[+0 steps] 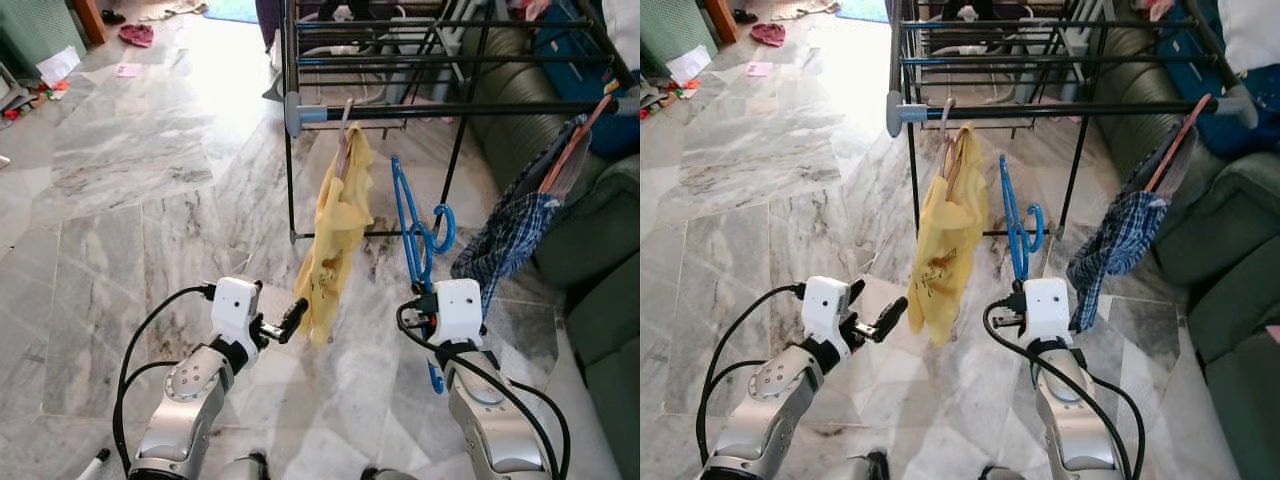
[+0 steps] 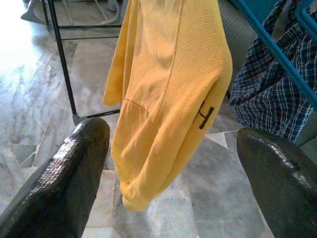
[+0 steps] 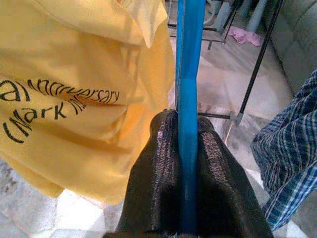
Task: Hang hanger
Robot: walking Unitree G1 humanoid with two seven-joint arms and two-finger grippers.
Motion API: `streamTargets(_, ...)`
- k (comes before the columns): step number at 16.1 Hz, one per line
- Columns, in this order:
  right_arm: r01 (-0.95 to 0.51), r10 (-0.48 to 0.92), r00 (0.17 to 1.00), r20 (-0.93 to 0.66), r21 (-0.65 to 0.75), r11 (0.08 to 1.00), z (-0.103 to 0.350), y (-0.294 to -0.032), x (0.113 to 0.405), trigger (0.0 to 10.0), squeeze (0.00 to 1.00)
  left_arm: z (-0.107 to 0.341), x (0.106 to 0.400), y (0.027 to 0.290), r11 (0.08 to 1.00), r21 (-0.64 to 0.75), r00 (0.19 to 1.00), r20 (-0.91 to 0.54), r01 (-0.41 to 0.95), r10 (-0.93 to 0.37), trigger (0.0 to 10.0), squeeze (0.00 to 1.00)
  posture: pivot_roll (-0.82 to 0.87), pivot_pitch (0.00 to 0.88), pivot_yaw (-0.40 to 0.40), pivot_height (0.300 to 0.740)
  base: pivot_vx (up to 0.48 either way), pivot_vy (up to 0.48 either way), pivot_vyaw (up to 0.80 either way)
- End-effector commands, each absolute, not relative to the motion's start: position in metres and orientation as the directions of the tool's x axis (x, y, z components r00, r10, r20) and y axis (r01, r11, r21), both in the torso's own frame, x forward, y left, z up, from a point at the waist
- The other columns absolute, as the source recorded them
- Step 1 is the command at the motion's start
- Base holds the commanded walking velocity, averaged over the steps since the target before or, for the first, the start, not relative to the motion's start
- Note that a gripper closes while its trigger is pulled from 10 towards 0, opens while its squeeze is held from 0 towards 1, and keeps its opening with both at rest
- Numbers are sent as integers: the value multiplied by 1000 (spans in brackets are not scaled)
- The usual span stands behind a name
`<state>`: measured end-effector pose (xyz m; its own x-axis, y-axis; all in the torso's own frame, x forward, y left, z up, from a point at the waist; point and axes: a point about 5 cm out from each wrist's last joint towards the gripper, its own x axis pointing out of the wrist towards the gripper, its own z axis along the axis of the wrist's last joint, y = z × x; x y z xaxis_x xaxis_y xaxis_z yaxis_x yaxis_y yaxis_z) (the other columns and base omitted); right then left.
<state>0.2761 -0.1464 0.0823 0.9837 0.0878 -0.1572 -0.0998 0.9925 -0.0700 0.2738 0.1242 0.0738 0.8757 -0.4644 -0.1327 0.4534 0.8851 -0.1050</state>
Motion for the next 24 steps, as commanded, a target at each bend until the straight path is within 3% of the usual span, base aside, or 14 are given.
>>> streamTargets(1,-82,70,987,-146,-76,994,84,-149,276,10000,0,68,271,125,886,-92,872,-157,455,-464,10000,0,-78,186,-13,740,330,0,0)
streamTargets(13,-80,67,987,-147,-82,993,84,-147,276,10000,0,66,269,125,886,-86,871,-161,456,-464,10000,0,-74,187,-19,740,394,0,0)
streamTargets(24,-163,151,980,-132,-85,983,93,-140,281,10000,0,61,267,136,908,-46,892,-173,416,-418,10000,0,-64,184,-15,740,0,0,0)
